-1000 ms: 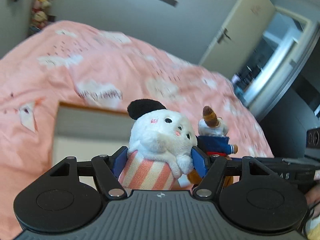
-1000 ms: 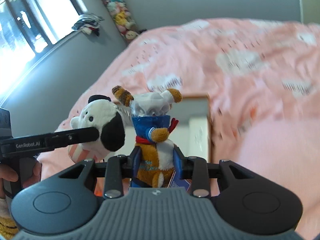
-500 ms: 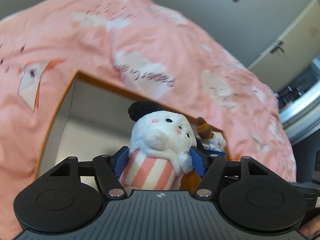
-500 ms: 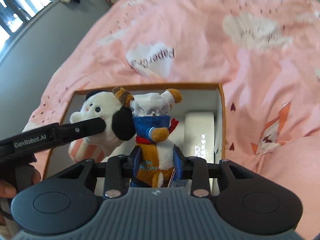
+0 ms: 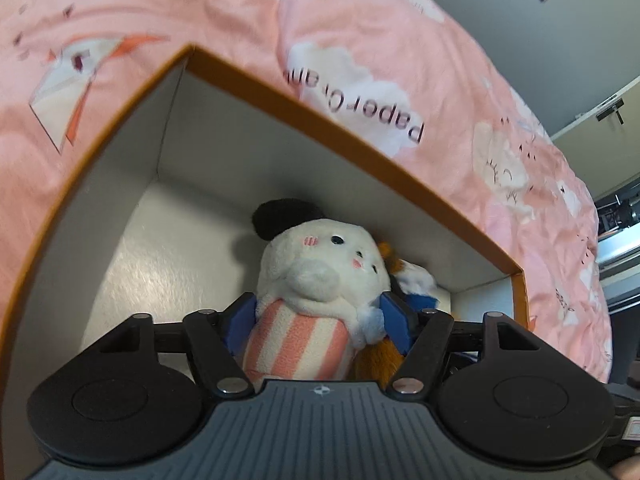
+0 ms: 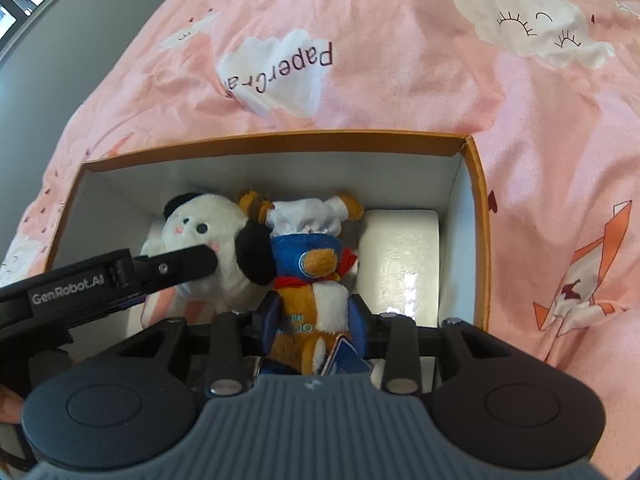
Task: Organize objects
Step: 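Lower both plushes into the box and open both tools, then move both open tools back to the items beside the box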
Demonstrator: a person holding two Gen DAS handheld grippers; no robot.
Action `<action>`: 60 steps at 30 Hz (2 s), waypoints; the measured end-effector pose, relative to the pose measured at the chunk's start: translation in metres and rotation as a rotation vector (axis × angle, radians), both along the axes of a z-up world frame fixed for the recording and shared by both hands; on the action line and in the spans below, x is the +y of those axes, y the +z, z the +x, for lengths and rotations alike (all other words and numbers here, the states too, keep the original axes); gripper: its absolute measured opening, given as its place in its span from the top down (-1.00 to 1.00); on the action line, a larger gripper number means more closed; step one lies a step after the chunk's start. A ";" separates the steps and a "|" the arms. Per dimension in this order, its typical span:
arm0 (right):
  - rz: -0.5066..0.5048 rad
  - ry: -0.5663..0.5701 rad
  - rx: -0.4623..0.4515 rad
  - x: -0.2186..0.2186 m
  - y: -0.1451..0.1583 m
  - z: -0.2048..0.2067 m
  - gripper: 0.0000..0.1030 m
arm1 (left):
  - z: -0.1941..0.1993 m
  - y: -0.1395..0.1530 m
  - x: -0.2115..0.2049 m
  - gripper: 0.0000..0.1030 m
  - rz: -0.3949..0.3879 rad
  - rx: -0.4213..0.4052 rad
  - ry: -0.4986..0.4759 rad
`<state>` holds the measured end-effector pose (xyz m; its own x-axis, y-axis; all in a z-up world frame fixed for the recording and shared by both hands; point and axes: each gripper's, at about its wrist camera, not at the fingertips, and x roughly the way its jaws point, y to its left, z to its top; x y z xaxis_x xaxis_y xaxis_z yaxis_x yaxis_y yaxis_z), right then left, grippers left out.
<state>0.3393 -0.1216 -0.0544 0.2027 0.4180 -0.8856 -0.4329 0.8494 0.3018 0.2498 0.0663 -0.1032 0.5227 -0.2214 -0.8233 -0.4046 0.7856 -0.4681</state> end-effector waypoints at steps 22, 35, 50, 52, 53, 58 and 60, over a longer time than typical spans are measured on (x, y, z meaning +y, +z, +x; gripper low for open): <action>-0.014 0.087 -0.112 -0.015 0.014 -0.027 0.14 | -0.011 0.002 0.004 0.05 -0.029 0.022 -0.272; -0.092 0.182 -0.146 0.013 -0.004 -0.032 0.53 | 0.002 -0.002 -0.014 0.07 0.099 0.078 -0.345; -0.023 0.109 -0.384 -0.006 0.050 -0.097 0.24 | -0.069 0.064 -0.027 -0.03 0.202 -0.287 -0.293; 0.004 0.090 -0.433 -0.009 0.059 -0.114 0.24 | -0.084 0.076 -0.031 -0.03 0.213 -0.320 -0.297; 0.015 0.086 -0.454 -0.010 0.063 -0.123 0.24 | -0.092 0.082 -0.032 -0.03 0.223 -0.332 -0.301; 0.058 0.079 -0.528 -0.016 0.079 -0.166 0.11 | -0.132 0.100 -0.040 -0.03 0.302 -0.346 -0.324; 0.067 0.082 -0.541 -0.017 0.081 -0.182 0.11 | -0.147 0.103 -0.038 -0.03 0.309 -0.342 -0.325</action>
